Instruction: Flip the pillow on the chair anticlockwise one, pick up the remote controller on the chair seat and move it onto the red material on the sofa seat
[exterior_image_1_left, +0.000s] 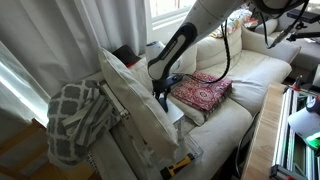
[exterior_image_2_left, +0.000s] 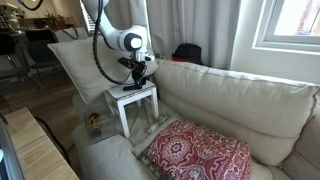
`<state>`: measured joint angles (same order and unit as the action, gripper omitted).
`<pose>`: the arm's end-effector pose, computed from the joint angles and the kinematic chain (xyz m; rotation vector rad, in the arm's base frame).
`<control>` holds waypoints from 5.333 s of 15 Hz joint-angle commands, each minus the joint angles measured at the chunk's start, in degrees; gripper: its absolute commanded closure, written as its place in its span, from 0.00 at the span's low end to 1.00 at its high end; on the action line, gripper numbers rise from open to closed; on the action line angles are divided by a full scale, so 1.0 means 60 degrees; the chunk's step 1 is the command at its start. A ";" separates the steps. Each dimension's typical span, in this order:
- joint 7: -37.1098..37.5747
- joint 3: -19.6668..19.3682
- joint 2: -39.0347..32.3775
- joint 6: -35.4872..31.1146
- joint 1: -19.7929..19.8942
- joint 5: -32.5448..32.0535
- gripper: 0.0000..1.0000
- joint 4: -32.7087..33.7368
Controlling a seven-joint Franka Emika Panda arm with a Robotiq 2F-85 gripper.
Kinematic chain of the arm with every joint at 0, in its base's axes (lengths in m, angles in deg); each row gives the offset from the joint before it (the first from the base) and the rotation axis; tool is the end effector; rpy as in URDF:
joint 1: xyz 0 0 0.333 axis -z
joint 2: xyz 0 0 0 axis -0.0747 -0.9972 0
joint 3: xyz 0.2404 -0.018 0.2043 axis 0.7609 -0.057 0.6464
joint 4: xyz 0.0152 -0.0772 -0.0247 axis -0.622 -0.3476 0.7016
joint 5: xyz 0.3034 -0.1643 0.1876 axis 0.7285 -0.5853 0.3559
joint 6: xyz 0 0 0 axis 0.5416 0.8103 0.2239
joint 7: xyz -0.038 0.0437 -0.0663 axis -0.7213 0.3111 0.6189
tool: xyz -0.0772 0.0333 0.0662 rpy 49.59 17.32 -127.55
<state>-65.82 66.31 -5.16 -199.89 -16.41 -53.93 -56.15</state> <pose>0.6486 0.1340 0.0572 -3.0644 0.3634 0.2181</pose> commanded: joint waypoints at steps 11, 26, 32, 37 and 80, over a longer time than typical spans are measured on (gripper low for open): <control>0.1294 -0.0047 0.0084 0.1177 -0.0049 0.0021 0.00 0.0193; 0.1416 -0.0204 0.0785 0.1277 0.0306 0.0175 0.83 -0.0798; 0.1474 -0.1083 0.1579 0.0093 0.0689 -0.0142 0.83 -0.2484; 0.1469 -0.1072 0.1323 -0.0031 0.1032 0.0050 0.58 -0.2266; -0.1961 -0.0857 -0.1046 0.1787 0.3436 -0.1263 0.00 0.1384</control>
<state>-74.61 58.87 -20.11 -187.68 3.04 -63.26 -36.53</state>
